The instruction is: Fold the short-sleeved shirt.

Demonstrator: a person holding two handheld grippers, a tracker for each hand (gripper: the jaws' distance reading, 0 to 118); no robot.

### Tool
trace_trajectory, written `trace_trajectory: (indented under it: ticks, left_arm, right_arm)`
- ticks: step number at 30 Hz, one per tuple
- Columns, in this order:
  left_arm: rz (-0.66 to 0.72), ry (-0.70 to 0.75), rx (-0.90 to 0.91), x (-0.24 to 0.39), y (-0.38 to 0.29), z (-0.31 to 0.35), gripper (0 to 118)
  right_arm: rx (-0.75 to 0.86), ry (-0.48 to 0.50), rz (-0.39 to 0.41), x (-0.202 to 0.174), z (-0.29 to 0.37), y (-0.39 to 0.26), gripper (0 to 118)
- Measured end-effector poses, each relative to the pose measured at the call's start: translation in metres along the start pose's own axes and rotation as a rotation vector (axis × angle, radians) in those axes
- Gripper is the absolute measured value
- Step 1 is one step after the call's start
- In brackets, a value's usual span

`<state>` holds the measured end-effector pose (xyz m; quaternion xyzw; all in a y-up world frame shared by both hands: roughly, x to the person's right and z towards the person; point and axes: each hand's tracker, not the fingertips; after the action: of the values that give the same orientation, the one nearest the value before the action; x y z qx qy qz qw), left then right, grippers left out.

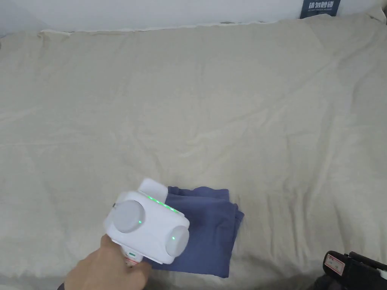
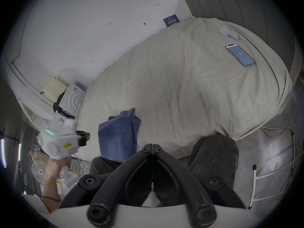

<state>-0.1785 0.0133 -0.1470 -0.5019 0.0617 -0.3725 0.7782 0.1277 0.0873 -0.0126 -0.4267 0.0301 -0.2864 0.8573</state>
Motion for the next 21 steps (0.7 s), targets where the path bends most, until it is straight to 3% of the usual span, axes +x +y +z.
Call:
trace_trajectory:
  ticks: [8, 9, 11, 14, 18, 21]
  left_arm:
    - [-0.290, -0.092, 0.250, 0.162, 0.027, 0.075, 0]
    - [-0.308, -0.126, 0.302, 0.174, 0.031, 0.088, 0]
    - [-0.269, -0.332, 0.341, 0.185, 0.037, 0.107, 0]
    - [-0.189, -0.537, 0.346, 0.154, 0.044, 0.117, 0]
    - [0.039, -0.890, 0.297, 0.044, 0.045, 0.087, 0]
    - [0.133, -0.931, 0.247, -0.038, 0.032, 0.045, 0]
  right_arm:
    - [0.011, -0.049, -0.035, 0.015, 0.013, -0.001, 0]
    - [0.014, -0.065, -0.042, 0.017, 0.017, 0.000, 0]
    - [0.022, -0.079, -0.045, 0.020, 0.024, 0.001, 0]
    - [0.020, -0.102, -0.039, 0.019, 0.024, 0.003, 0]
    - [-0.029, -0.078, -0.001, 0.002, -0.003, 0.011, 0]
    - [-0.097, 0.025, 0.067, -0.028, -0.040, 0.017, 0]
